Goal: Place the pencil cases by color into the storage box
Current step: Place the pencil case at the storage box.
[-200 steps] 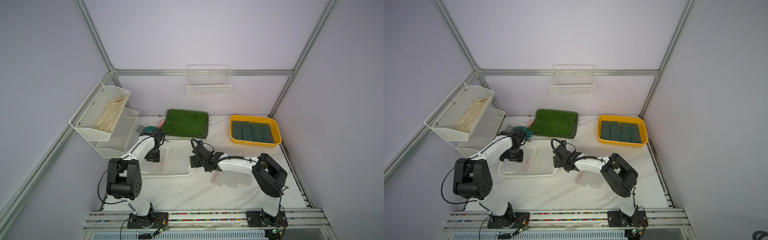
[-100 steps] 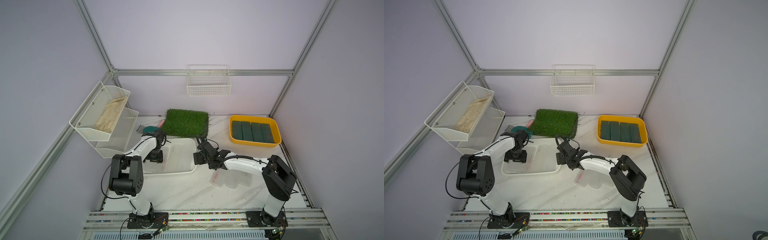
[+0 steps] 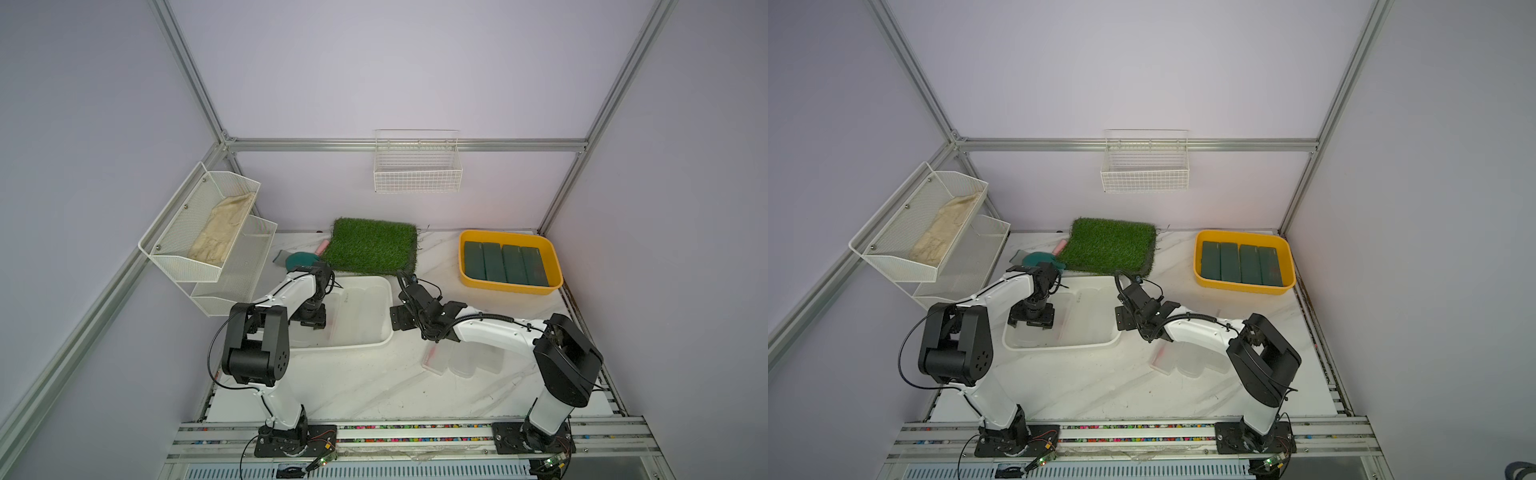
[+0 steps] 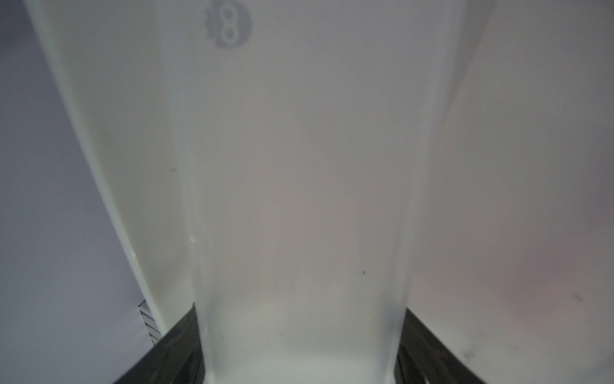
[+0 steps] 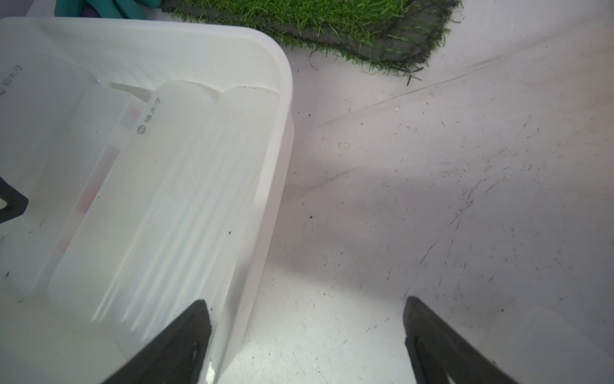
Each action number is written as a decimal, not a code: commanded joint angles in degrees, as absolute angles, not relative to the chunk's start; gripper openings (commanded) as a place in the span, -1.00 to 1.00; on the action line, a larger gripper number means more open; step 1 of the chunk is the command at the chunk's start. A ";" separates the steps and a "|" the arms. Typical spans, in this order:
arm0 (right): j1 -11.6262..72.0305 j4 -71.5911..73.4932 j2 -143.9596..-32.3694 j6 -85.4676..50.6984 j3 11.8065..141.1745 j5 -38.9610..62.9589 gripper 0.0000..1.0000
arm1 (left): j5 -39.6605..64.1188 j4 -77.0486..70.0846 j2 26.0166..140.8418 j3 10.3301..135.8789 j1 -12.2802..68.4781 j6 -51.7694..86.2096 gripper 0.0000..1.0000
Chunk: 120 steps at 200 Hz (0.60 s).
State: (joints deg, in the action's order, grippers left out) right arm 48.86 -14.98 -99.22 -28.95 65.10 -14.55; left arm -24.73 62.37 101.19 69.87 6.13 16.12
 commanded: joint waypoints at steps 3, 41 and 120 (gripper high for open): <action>48.90 -14.68 -97.21 -28.48 64.46 -15.12 0.85 | -26.36 61.19 102.10 70.64 5.53 16.42 0.79; 48.88 -14.60 -96.84 -28.48 64.48 -14.60 0.85 | -26.81 61.85 99.53 72.23 5.19 17.39 0.94; 48.15 -14.59 -91.20 -30.17 66.18 -8.36 0.87 | -15.66 60.56 85.52 75.33 10.54 17.05 1.00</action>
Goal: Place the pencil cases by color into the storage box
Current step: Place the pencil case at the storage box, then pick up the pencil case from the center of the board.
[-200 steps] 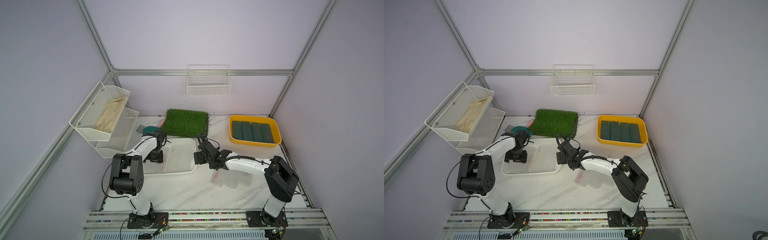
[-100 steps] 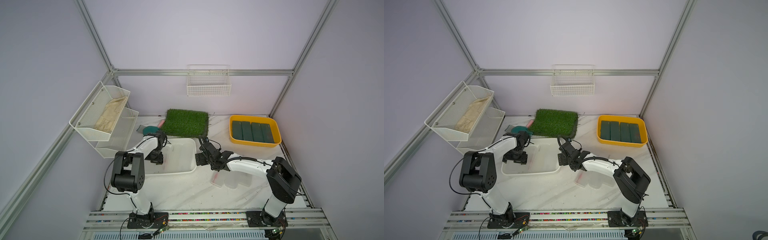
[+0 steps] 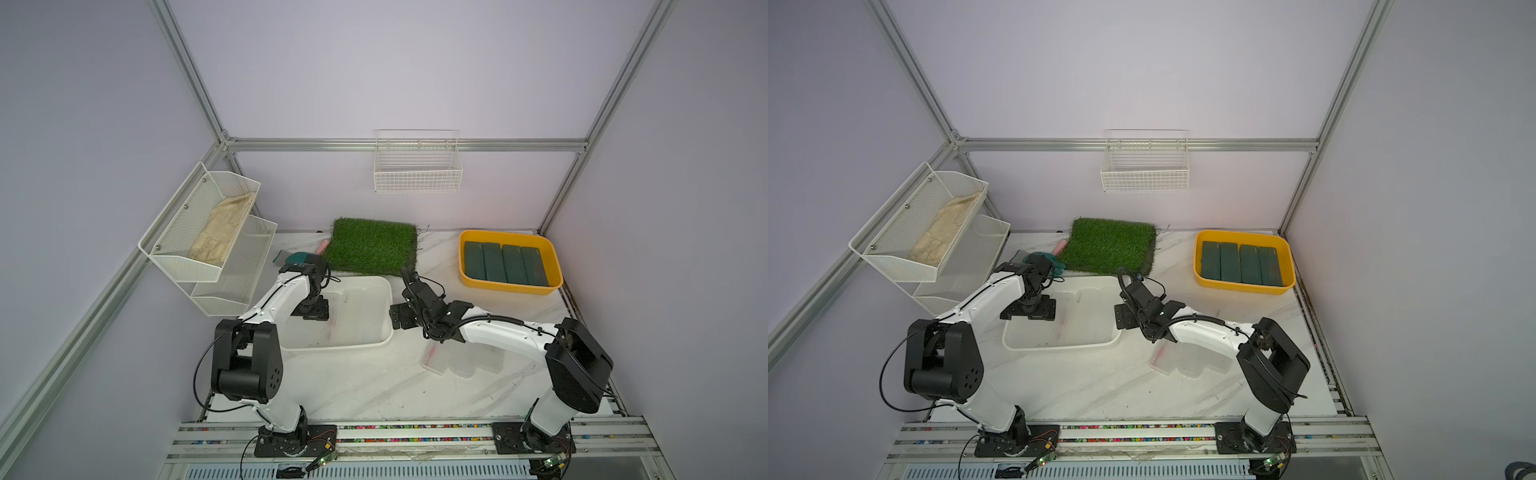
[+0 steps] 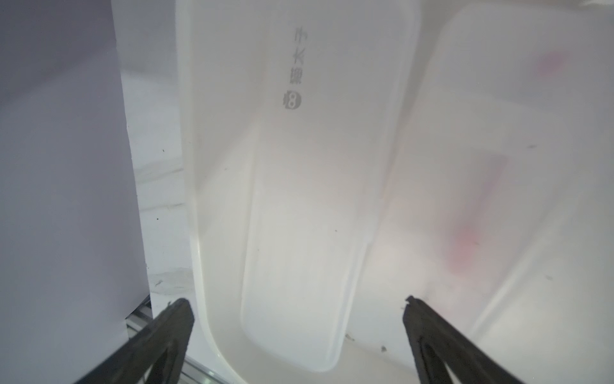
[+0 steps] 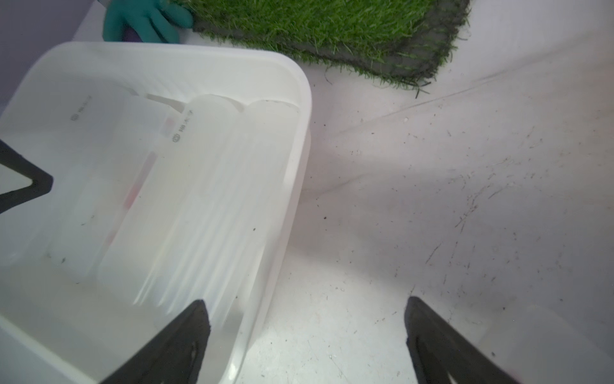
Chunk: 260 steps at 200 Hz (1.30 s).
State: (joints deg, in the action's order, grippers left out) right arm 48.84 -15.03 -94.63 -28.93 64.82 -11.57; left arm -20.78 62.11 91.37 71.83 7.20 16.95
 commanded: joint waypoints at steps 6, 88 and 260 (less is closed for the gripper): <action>47.78 -14.67 -90.50 -30.64 66.16 -7.59 0.88 | -15.25 60.05 84.31 75.20 11.65 17.06 1.00; 36.12 -24.66 -74.63 -32.70 61.60 -3.60 0.90 | -13.58 53.81 75.62 70.66 30.12 21.32 1.00; 16.60 -38.98 -53.96 -34.65 46.76 3.51 0.92 | -18.39 45.20 105.70 84.66 64.16 35.29 1.00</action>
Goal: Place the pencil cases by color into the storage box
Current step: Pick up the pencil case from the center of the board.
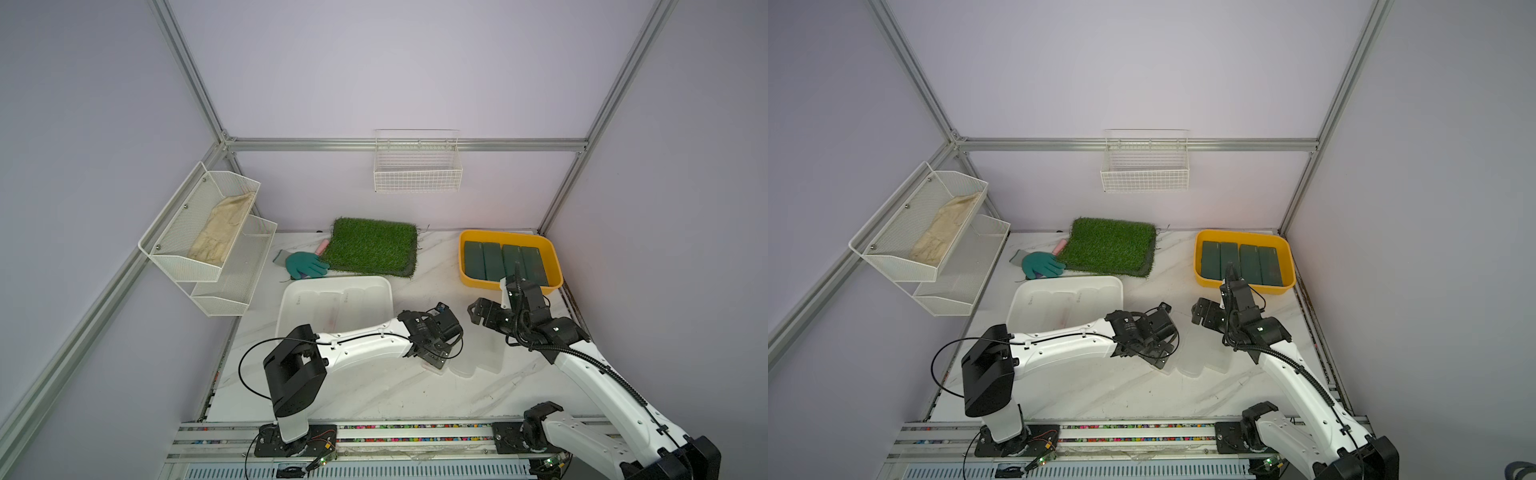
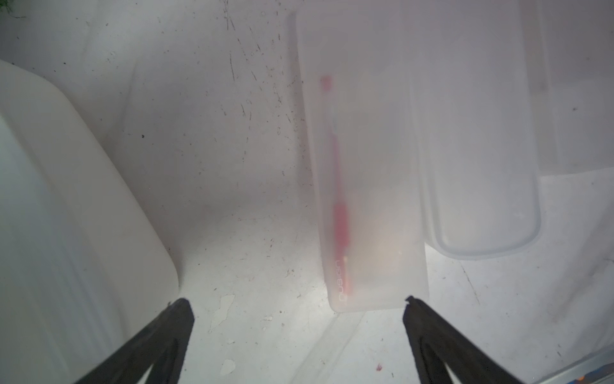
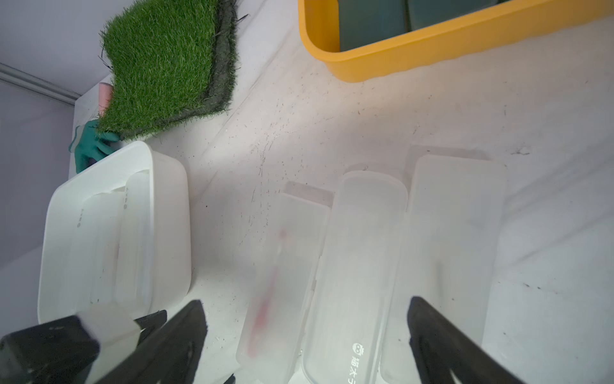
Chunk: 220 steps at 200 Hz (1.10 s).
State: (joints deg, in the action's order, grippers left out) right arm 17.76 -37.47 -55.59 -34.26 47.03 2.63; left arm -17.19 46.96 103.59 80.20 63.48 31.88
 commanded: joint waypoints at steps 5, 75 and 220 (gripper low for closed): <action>16.32 -39.14 -53.72 -34.63 46.77 3.56 0.93 | -18.40 44.89 106.32 85.00 64.32 35.65 1.00; 13.37 -39.07 -52.45 -34.92 46.23 3.97 0.95 | -17.22 41.76 112.43 87.01 64.70 37.57 1.00; 10.96 -39.16 -50.27 -33.57 45.74 4.84 0.94 | -15.80 40.30 119.26 89.69 62.49 37.29 0.91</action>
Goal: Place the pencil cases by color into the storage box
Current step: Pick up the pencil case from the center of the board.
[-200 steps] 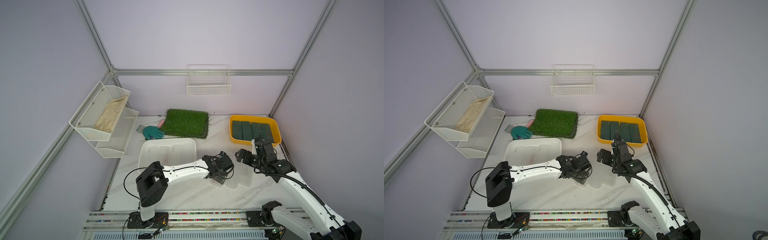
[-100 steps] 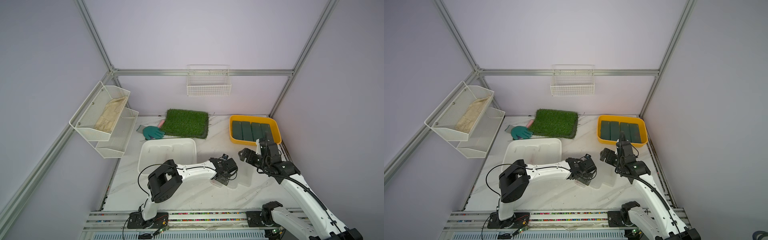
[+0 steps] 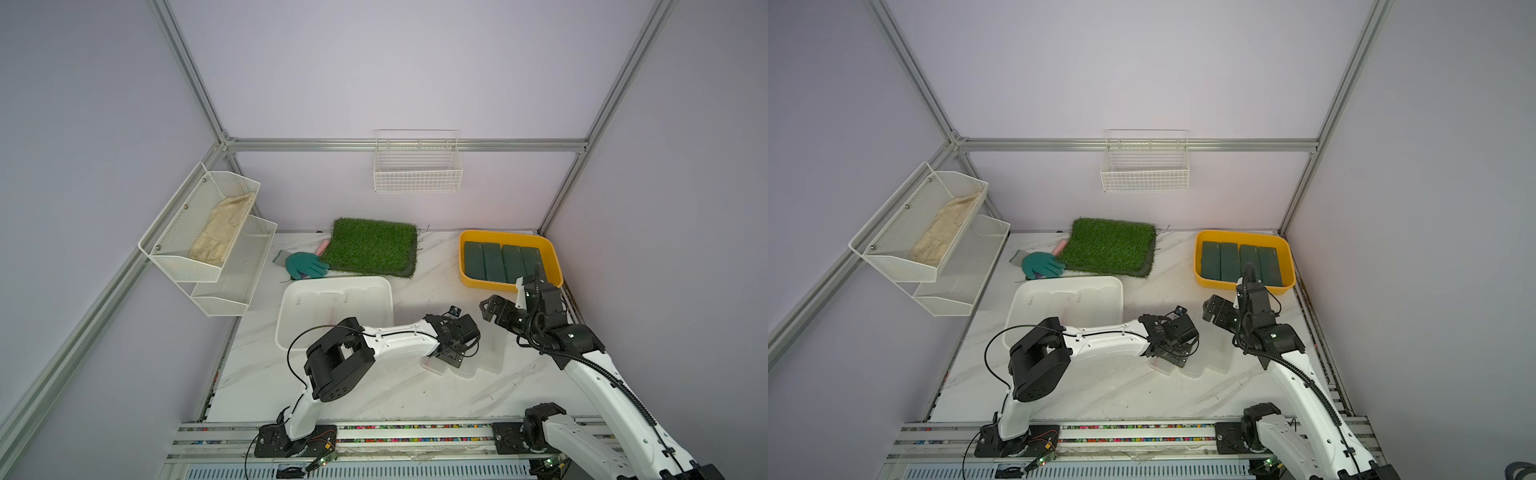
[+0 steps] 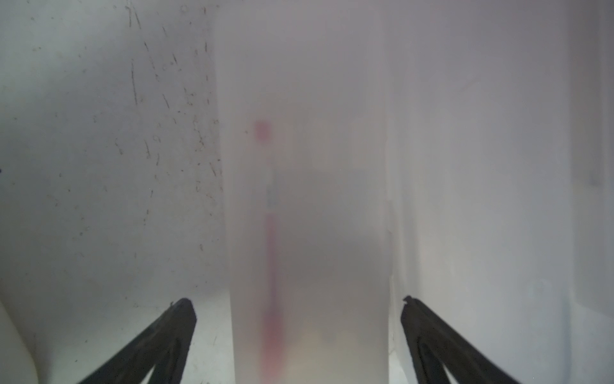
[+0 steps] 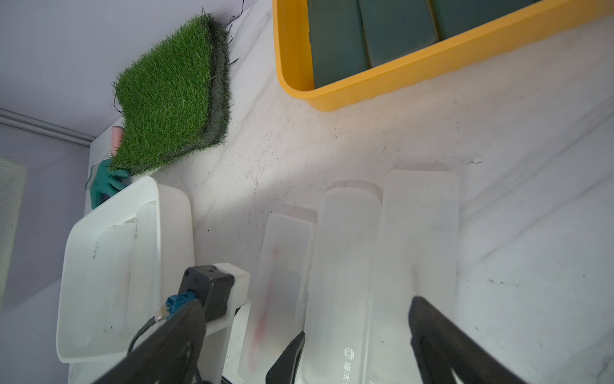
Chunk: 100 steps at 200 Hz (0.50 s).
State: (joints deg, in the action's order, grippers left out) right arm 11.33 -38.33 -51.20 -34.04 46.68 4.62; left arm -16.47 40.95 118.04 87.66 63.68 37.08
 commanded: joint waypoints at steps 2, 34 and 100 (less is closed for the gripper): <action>10.91 -39.12 -50.23 -33.53 45.73 4.83 0.94 | -15.73 40.27 119.27 89.73 62.45 37.23 0.91; 10.73 -39.06 -50.41 -33.32 45.88 4.83 0.94 | -14.63 39.65 119.37 89.23 61.71 36.84 0.86; 10.64 -38.86 -51.45 -33.22 45.96 4.73 0.94 | -12.40 38.23 120.28 88.69 60.53 36.30 0.71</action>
